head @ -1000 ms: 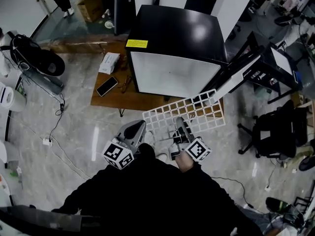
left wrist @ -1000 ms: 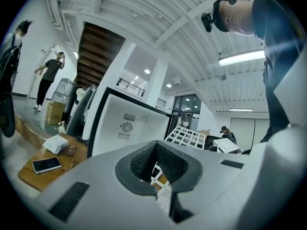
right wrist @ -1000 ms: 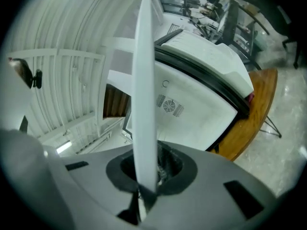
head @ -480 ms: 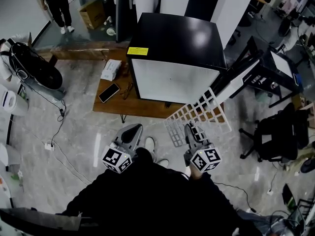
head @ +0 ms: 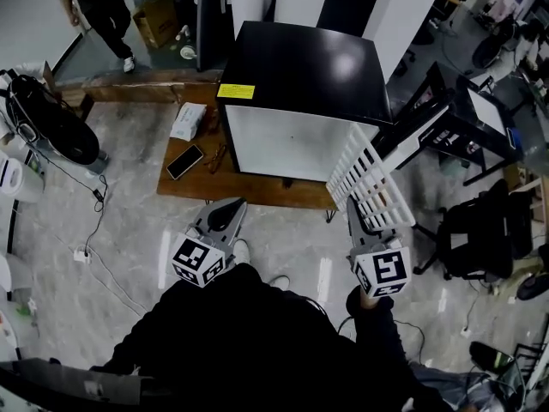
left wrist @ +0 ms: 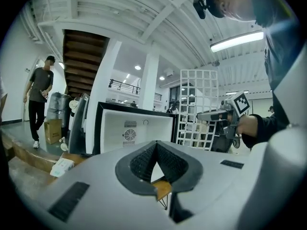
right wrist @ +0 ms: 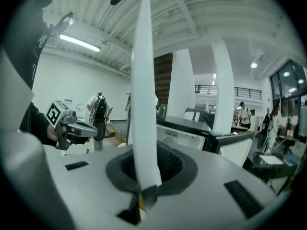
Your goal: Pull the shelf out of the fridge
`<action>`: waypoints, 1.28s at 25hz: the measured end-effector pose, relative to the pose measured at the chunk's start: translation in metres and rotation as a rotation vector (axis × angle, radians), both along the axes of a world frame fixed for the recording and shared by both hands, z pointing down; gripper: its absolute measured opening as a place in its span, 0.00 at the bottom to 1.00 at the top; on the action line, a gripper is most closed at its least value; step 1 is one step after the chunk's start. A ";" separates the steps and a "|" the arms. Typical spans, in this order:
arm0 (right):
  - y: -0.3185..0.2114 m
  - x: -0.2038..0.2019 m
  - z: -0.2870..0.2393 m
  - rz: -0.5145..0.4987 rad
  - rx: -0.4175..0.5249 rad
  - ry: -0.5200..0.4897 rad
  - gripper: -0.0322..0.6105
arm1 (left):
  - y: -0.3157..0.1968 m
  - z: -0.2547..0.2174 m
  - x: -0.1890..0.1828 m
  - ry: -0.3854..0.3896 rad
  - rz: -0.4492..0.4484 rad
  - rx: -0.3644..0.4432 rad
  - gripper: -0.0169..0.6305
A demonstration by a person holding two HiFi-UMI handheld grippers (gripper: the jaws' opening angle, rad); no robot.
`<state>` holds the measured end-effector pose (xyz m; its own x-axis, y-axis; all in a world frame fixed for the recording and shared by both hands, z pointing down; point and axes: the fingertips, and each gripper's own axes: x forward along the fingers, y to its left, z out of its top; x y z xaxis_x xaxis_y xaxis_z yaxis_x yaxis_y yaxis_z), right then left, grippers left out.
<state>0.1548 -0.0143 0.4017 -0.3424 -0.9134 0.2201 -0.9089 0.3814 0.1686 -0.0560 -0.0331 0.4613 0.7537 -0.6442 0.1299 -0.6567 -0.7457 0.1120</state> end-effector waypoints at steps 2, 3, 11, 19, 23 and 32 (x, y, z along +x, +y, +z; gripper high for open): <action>-0.004 0.003 -0.022 0.011 0.021 0.055 0.10 | -0.012 0.000 0.001 0.003 0.006 -0.010 0.04; -0.005 0.003 -0.035 0.017 0.036 0.077 0.10 | -0.018 0.000 0.000 0.000 0.007 -0.012 0.04; -0.018 -0.011 -0.125 -0.005 0.075 0.231 0.10 | -0.061 -0.030 -0.001 0.026 0.045 0.021 0.04; -0.065 -0.007 -0.177 0.090 0.091 0.594 0.10 | -0.103 -0.043 0.016 0.050 0.117 0.055 0.04; -0.115 -0.020 -0.176 0.117 0.090 0.781 0.10 | -0.119 -0.042 0.010 0.072 0.130 0.049 0.04; -0.214 -0.057 -0.117 -0.033 -0.102 1.073 0.10 | -0.140 -0.046 0.018 0.106 0.156 0.038 0.04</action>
<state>0.0982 -0.2284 0.2843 0.0502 -0.8677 0.4945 -0.2949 0.4602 0.8374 -0.0382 -0.1736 0.4155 0.8532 -0.5212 0.0222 -0.5186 -0.8429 0.1437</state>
